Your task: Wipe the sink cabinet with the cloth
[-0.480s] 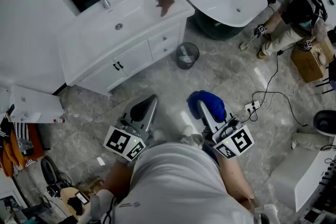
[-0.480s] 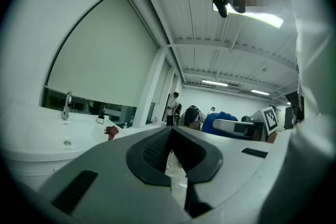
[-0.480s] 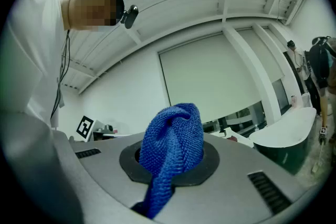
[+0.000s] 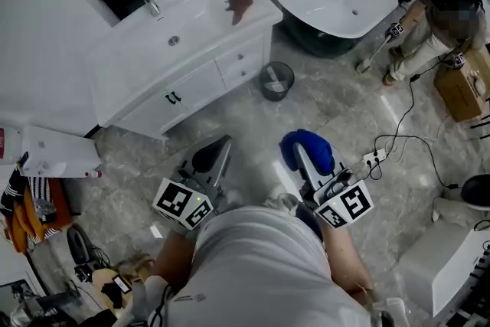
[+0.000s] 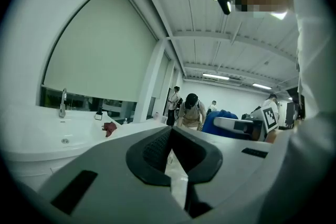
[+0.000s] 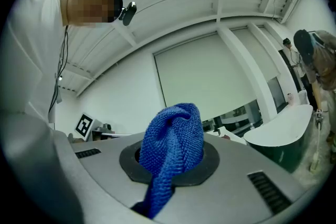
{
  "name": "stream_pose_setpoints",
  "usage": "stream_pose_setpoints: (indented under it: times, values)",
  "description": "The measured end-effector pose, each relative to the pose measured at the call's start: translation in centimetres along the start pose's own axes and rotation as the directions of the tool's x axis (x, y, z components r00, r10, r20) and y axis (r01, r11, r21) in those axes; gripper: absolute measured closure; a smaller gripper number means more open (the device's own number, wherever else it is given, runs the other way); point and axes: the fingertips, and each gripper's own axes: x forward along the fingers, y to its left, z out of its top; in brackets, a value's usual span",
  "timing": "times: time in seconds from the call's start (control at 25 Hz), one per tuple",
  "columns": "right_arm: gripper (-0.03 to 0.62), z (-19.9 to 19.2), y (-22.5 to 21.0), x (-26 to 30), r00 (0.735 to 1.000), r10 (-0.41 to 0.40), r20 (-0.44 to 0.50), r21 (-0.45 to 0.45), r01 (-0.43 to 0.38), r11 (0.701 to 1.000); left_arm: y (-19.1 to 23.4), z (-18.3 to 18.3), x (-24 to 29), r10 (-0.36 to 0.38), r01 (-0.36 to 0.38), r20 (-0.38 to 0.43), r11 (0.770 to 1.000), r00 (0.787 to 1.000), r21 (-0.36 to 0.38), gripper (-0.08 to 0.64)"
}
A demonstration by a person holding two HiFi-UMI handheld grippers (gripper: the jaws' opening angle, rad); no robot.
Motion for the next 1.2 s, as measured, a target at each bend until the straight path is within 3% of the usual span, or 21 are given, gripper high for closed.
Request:
stream_pose_setpoints:
  times: [0.16,0.32,0.6,1.2]
  values:
    - [0.551,0.0,-2.3,-0.8,1.0,0.011,0.004,0.048,-0.011,0.999,-1.1,-0.4,1.9,0.016,-0.016,-0.026,1.0,1.0,0.016,0.549]
    - [0.551,-1.0,-4.3,-0.9,0.999,0.024,-0.034,0.044,-0.022,0.999,-1.4,-1.5,2.7,0.047,-0.04,-0.084,0.995,0.995,0.086,0.549]
    - [0.551,-2.9,-6.7,2.9,0.996,0.04,-0.08,0.078,-0.034,0.996,4.1,-2.7,3.0,0.136,-0.137,-0.111,0.991,0.985,-0.005,0.549]
    - [0.551,-4.9,-9.2,20.8,0.991,-0.032,-0.133,0.082,0.044,0.996,20.5,-1.2,8.3,-0.019,0.01,-0.163,0.998,0.986,-0.058,0.549]
